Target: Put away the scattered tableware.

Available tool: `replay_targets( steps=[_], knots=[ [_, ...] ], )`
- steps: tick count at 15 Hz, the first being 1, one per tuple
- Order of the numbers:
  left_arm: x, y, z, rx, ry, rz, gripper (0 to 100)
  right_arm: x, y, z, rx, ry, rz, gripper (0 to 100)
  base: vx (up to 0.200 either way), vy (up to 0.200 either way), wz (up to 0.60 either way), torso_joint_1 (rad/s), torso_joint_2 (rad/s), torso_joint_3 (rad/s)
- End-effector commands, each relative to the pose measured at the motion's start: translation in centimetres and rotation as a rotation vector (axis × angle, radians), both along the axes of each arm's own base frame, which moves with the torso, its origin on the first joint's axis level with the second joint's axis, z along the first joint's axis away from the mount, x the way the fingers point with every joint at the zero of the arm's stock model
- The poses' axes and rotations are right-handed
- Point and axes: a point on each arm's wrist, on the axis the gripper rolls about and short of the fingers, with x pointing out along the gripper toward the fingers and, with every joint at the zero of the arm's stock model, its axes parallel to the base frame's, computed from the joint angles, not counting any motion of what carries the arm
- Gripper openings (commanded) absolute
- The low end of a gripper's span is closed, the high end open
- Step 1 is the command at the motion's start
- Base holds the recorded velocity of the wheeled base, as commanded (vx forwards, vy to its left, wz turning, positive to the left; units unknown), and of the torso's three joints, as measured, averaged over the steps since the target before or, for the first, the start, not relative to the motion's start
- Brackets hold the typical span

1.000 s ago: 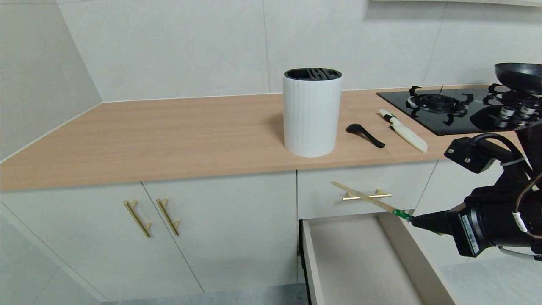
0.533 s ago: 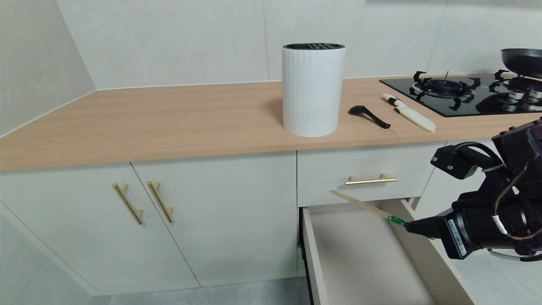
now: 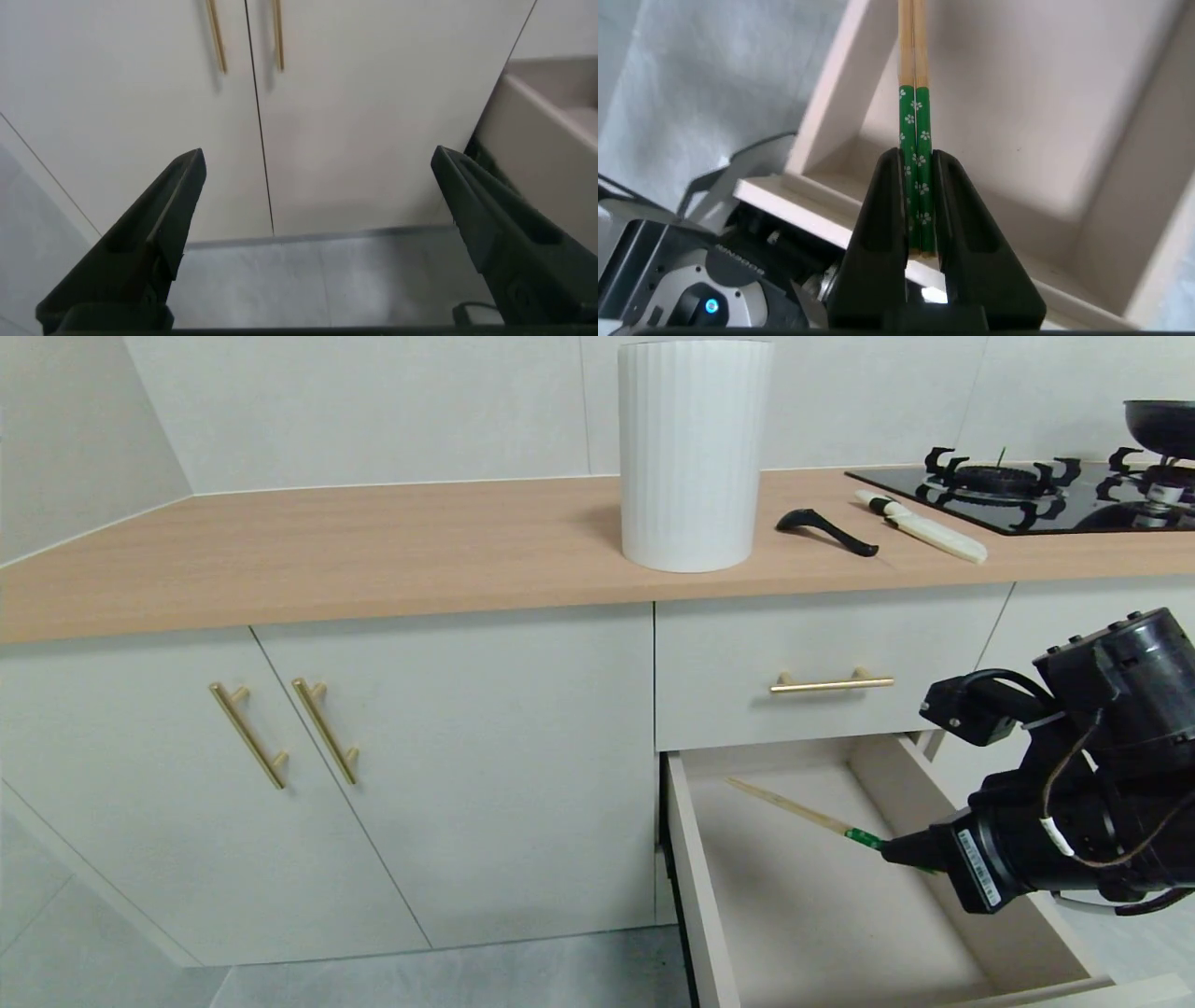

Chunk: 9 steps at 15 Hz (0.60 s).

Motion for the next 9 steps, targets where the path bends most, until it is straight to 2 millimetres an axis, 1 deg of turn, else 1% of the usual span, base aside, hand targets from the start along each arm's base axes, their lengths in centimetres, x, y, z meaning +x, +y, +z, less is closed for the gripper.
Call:
replay_targets(
  steps=[1, 3, 8, 9],
  knots=[
    [0.0, 0.0, 0.0, 0.000, 0.000, 0.001, 100, 0.5, 0.3, -0.7, -0.015, 0.026, 0.000, 0, 0.000, 0.000, 0.00, -0.051, 0.19, 0.149],
    [0.0, 0.0, 0.0, 0.000, 0.000, -0.001, 100, 0.8, 0.5, -1.1, -0.025, 0.039, -0.002, 0, 0.000, 0.000, 0.00, -0.022, 0.09, 0.039],
    [0.0, 0.0, 0.0, 0.000, 0.000, -0.001, 100, 1.6, 0.9, -2.0, -0.041, 0.066, -0.004, 0, 0.000, 0.000, 0.00, 0.000, 0.00, 0.000],
    [0.0, 0.0, 0.0, 0.000, 0.000, 0.001, 100, 2.4, 1.4, -2.8, -0.048, 0.077, -0.008, 0, 0.000, 0.000, 0.00, 0.000, 0.00, 0.000]
  ],
)
